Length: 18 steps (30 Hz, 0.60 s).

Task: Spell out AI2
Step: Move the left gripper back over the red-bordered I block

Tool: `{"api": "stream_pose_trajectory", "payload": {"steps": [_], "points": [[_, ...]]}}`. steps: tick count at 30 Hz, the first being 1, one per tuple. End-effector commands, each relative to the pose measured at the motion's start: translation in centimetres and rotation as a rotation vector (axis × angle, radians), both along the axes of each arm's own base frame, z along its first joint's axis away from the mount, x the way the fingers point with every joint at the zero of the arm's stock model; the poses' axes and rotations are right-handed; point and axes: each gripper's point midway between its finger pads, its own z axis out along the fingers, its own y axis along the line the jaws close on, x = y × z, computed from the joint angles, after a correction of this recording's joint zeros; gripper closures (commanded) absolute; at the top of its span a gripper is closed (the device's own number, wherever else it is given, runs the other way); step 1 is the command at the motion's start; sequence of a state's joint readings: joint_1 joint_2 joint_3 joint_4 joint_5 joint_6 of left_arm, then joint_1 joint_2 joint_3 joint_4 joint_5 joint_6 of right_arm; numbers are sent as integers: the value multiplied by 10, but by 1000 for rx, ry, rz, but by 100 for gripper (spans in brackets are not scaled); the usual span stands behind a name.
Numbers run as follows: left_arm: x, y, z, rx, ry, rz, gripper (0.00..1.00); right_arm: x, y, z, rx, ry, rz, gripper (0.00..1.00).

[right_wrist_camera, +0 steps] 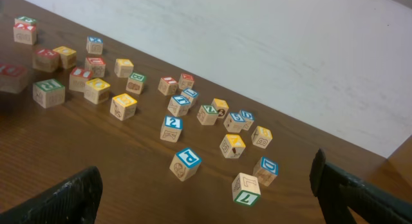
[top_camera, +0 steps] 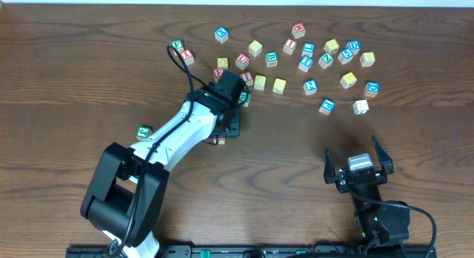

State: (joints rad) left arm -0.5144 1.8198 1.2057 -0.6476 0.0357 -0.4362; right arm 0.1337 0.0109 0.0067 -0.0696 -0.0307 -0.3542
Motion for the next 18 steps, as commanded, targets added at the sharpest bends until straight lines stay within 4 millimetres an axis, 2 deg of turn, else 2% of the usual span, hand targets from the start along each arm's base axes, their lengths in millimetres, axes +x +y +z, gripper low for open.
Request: {"api": "stream_pose_trajectory", "payload": {"steps": [1, 4, 5, 7, 11, 18], "points": [[10, -8, 16, -16, -29, -39, 50, 0, 0, 0, 9, 0, 0, 1], [13, -8, 25, -7, -37, -41, 48, 0, 0, 0, 9, 0, 0, 1], [15, -9, 36, -2, -38, -59, 48, 0, 0, 0, 9, 0, 0, 1], [17, -10, 44, -2, -42, -67, 48, 0, 0, 0, 9, -1, 0, 1], [35, -20, 75, -35, -104, -67, 44, 0, 0, 0, 9, 0, 0, 1], [62, -35, 118, -105, -213, -33, 44, 0, 0, 0, 9, 0, 0, 1]]}}
